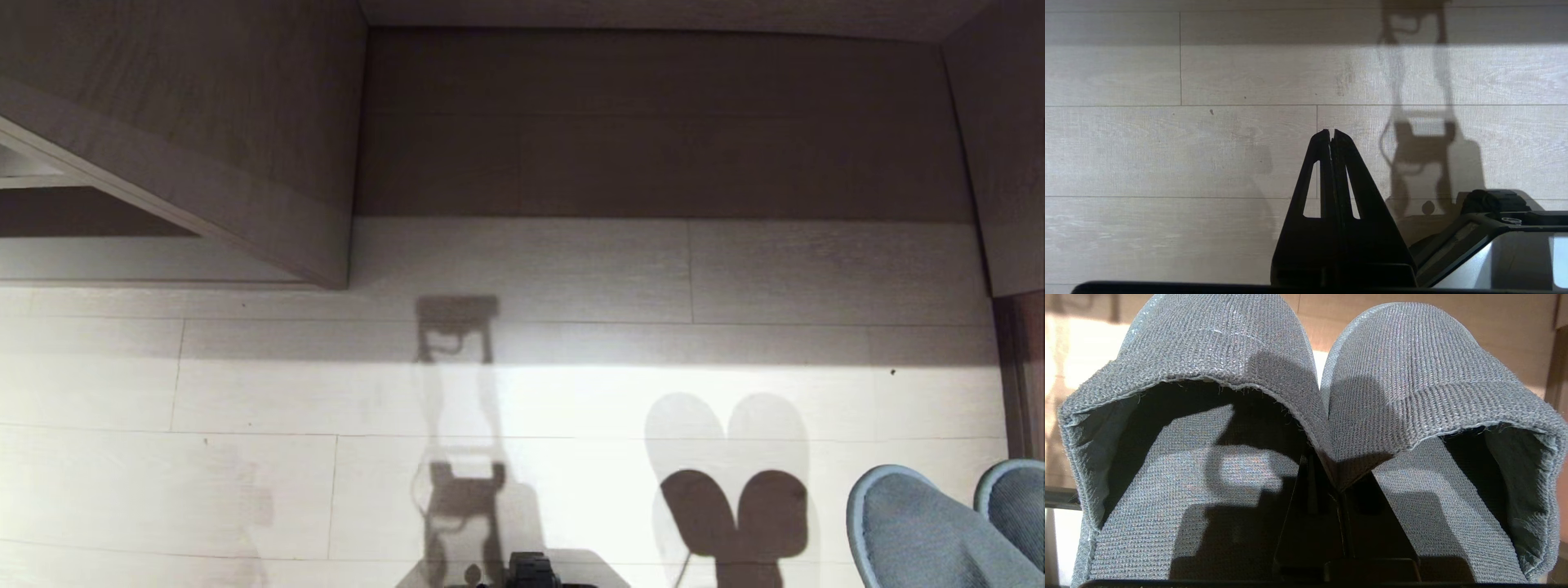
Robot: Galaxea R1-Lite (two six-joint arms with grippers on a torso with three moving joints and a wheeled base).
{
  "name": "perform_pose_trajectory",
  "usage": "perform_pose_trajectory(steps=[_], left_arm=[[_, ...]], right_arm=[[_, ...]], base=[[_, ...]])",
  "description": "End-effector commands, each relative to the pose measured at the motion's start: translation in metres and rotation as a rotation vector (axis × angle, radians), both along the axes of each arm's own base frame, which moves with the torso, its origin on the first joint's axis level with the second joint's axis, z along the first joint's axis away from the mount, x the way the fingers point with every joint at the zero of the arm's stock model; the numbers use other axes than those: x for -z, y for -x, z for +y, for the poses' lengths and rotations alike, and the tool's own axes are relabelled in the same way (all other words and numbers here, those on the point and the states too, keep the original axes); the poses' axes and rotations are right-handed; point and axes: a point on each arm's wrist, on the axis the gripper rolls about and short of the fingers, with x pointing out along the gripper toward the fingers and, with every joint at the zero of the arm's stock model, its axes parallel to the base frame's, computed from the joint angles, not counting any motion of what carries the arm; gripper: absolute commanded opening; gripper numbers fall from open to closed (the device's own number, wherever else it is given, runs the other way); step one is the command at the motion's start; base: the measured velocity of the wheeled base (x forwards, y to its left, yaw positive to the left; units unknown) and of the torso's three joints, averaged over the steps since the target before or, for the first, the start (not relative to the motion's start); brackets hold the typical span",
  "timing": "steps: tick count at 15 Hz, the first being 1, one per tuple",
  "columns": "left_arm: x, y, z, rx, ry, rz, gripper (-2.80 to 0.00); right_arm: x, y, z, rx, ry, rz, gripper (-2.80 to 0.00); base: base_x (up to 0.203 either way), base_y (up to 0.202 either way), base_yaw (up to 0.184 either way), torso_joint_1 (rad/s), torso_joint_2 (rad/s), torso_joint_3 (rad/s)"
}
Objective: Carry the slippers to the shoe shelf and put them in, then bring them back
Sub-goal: Place the slippers on the floor
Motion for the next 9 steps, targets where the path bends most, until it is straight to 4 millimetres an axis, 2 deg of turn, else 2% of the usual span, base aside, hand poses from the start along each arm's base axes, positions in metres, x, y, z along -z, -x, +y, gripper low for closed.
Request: perform_pose_trajectory(steps=[1,9], left_arm=[[0.0,0.0,0.0,0.0,0.0,0.001,-2.8],[-0.0002,-0.0001,0.0,0.0,0.0,0.0,-2.8]], right_arm=[[0.0,-0.0001,0.0,-0.003,0.001,0.001,-2.8],[0.0,-0.0001,0.0,-0.002,0.001,0.001,-2.8]], base=[[0.0,0.0,0.0,0.007,0.0,-0.193],[0.0,0.0,0.0,0.003,0.0,-0.197]])
